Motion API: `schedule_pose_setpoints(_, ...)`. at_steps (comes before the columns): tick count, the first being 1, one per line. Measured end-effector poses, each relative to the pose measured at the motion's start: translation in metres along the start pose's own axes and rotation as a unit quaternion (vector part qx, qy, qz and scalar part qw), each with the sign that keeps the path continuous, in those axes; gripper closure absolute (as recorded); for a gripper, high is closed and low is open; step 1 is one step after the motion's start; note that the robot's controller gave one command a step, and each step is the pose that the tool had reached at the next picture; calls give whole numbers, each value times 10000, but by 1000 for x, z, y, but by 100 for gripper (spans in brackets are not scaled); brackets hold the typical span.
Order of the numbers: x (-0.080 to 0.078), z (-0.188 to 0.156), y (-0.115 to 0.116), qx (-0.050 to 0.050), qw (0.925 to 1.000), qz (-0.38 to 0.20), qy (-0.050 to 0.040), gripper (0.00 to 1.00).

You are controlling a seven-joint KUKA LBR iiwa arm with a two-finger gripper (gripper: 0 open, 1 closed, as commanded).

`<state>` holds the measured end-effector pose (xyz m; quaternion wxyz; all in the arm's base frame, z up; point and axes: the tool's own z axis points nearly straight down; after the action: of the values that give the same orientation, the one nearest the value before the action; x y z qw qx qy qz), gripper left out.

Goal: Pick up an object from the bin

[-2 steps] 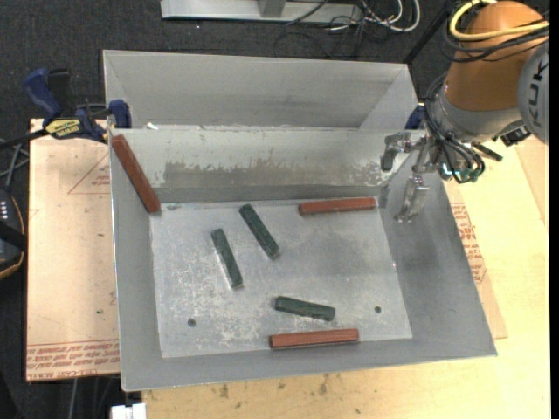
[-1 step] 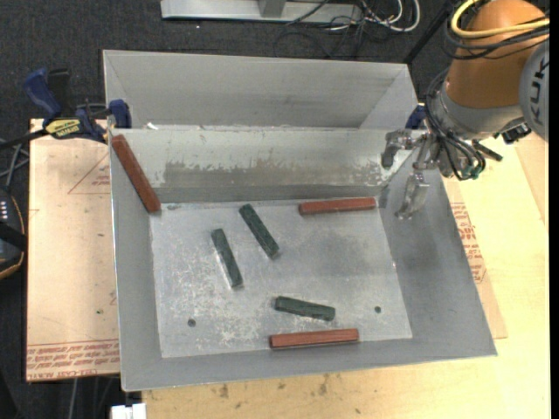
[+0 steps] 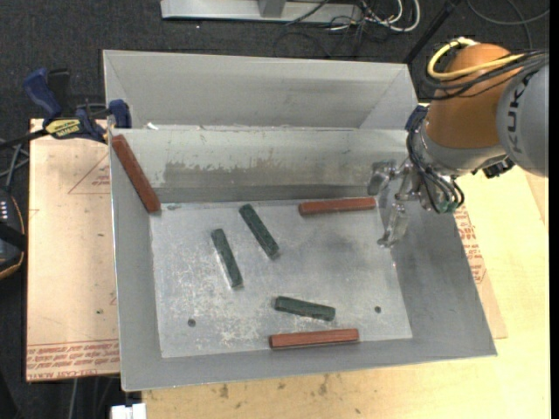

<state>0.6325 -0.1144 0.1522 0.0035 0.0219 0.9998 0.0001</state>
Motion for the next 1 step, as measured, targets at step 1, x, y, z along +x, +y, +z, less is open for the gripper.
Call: schedule_pose_setpoints(1, -3, 67, 10, -2, 9990, 442, -1, 0)
